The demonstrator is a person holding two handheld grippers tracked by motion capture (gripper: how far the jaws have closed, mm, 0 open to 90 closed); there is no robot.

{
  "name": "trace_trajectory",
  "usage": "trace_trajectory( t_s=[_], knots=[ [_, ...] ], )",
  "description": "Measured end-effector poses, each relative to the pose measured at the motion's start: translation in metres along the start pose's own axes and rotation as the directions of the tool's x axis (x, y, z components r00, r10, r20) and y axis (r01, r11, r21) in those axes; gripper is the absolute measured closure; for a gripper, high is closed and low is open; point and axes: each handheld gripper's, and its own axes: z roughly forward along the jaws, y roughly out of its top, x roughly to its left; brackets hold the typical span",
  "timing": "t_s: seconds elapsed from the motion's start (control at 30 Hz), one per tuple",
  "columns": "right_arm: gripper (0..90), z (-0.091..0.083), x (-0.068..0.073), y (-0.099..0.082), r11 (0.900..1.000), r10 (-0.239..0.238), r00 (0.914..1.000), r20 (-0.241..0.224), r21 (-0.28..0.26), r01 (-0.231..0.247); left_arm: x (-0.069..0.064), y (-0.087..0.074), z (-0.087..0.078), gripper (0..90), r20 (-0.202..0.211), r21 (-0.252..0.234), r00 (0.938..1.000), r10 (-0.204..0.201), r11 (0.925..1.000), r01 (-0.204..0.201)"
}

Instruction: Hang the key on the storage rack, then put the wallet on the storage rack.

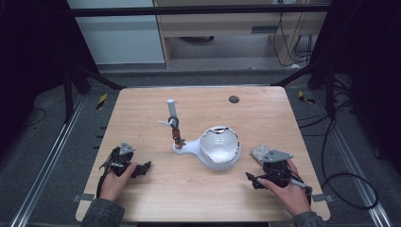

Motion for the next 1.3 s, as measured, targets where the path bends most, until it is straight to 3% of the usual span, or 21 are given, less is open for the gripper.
trace_trajectory(
  t_s=[0.23, 0.43, 0.7, 0.93, 1.3],
  knots=[
    [4.9, -0.024, -0.023, 0.01, 0.9965, 0.018, 0.9989, 0.043, 0.081, -0.021, 0.0, 0.0, 0.0, 0.3, -0.002, 0.0, 1.0, -0.002, 1.0, 0.002],
    [6.9, -0.035, -0.037, 0.018, 0.9891, 0.036, 0.9983, 0.045, 0.141, -0.042, 0.0, 0.0, 0.0, 0.0, -0.001, 0.001, 1.0, -0.001, 1.0, 0.001],
    [16.2, -0.036, -0.055, 0.026, 0.9641, 0.037, 0.9978, 0.054, 0.261, -0.05, -0.001, 0.0, 0.0, 0.0, -0.001, 0.001, 1.0, 0.0, 1.0, 0.0],
    [15.8, -0.03, -0.063, 0.038, 0.9399, 0.03, 0.9978, 0.059, 0.338, -0.049, -0.001, 0.0, 0.0, 0.0, 0.0, 0.002, 1.0, 0.001, 1.0, -0.001],
    [8.0, -0.02, -0.063, 0.032, 0.9286, 0.044, 0.9982, 0.041, 0.367, -0.056, -0.001, 0.0, 0.0, 0.0, 0.004, 0.003, 1.0, 0.004, 1.0, -0.004]
  ],
)
